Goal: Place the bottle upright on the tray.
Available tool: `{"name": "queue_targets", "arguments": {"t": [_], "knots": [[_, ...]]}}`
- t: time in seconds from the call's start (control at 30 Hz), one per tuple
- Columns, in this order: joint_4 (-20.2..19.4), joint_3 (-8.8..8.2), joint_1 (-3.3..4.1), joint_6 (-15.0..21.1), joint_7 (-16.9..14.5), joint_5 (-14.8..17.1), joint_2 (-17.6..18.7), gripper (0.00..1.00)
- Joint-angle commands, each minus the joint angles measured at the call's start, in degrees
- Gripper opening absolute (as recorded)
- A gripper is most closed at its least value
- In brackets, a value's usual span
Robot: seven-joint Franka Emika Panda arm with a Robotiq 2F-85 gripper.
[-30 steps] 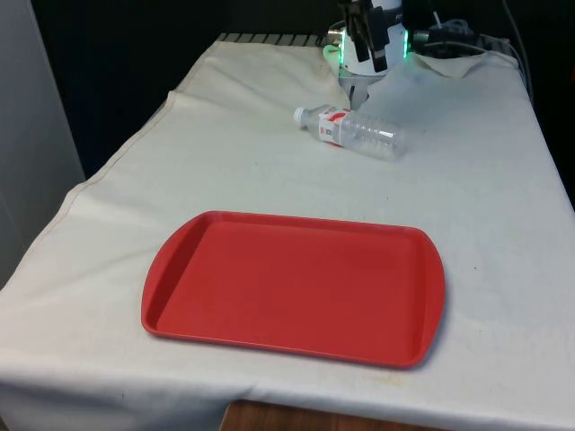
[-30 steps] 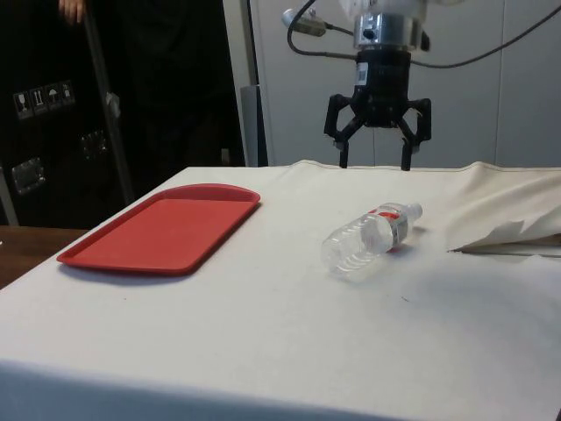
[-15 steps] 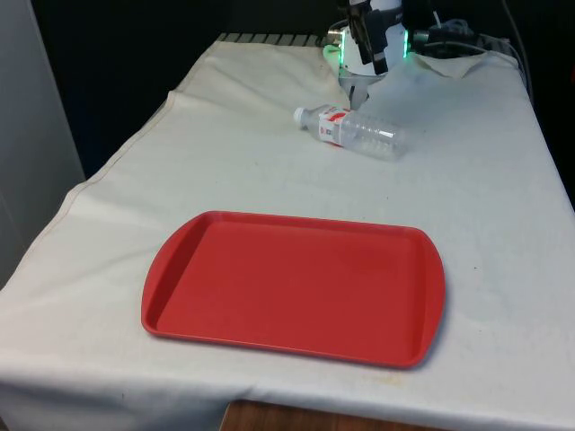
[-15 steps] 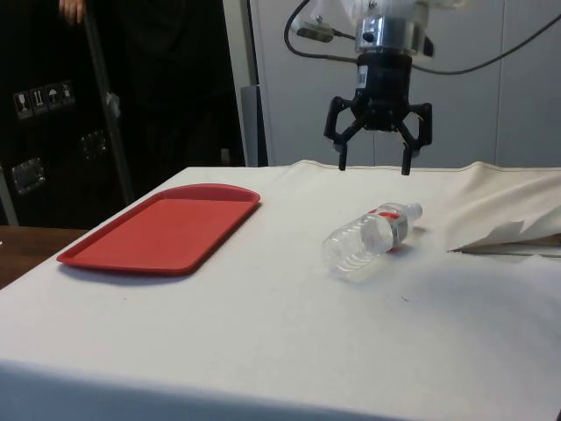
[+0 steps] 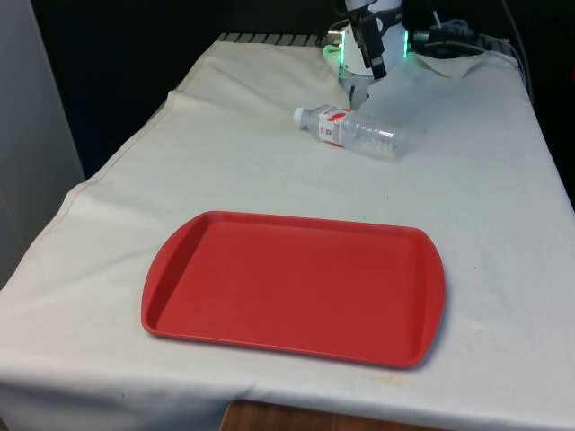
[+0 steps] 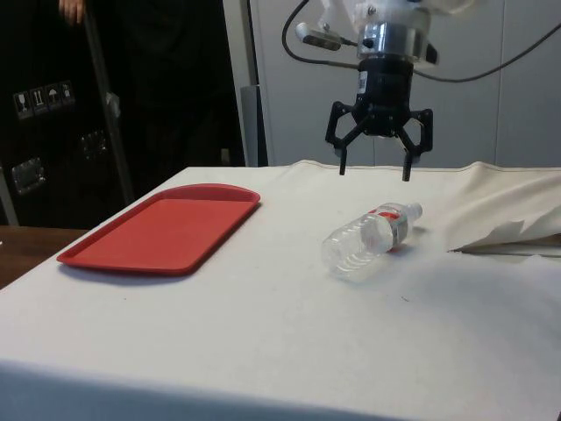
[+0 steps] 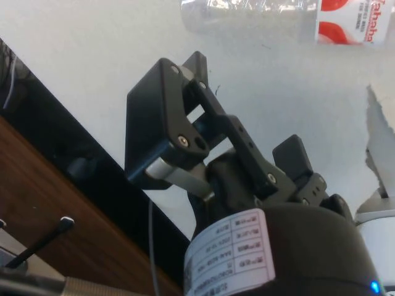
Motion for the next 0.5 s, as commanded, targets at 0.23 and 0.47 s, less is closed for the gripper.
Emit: {"name": "queue_targets", "arguments": {"t": [0.23,0.47], "knots": [[-0.2,-0.4,0.57,1.3,-0.7,3.9,0.5,1.0],[-0.1,0.0,0.0,0.8,0.0,4.4,1.7,1.0]]}}
